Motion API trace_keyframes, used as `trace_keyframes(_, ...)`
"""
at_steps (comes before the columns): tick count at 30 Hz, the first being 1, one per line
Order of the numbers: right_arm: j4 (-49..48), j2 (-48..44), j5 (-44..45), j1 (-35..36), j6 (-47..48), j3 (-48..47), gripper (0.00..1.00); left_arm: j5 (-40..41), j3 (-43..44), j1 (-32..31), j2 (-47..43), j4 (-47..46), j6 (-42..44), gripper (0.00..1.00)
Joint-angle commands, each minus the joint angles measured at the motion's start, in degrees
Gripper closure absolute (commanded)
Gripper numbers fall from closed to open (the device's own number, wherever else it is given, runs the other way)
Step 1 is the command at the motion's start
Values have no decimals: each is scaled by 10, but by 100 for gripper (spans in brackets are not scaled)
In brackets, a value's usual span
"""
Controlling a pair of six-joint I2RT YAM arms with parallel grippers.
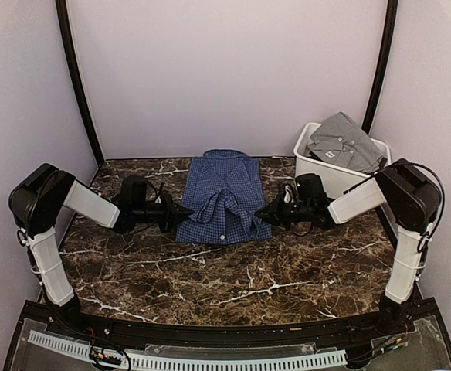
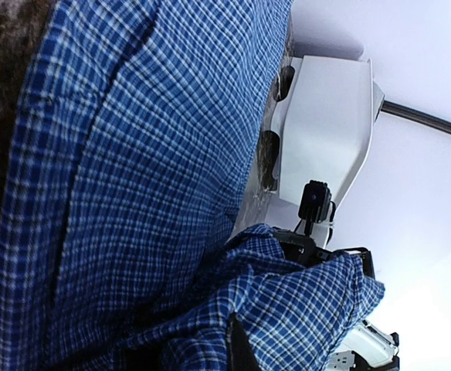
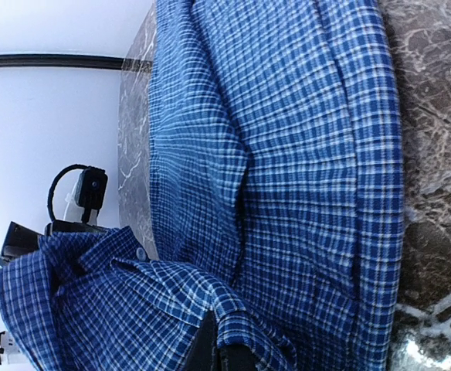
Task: Fold and stack the long sleeve shirts
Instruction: Fold the rectangle-folded shirt at the center of the board.
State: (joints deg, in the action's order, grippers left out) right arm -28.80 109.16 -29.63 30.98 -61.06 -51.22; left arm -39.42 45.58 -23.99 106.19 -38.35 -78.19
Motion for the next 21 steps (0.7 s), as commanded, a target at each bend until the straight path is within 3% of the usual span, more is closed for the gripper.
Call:
trace_keyframes(1, -37, 18, 15, -7, -13, -18, 100, 18, 21, 9, 25, -32, -4, 100)
trace_keyframes(21, -33, 12, 56, -19, -23, 15, 100, 44, 57, 18, 43, 44, 69, 100)
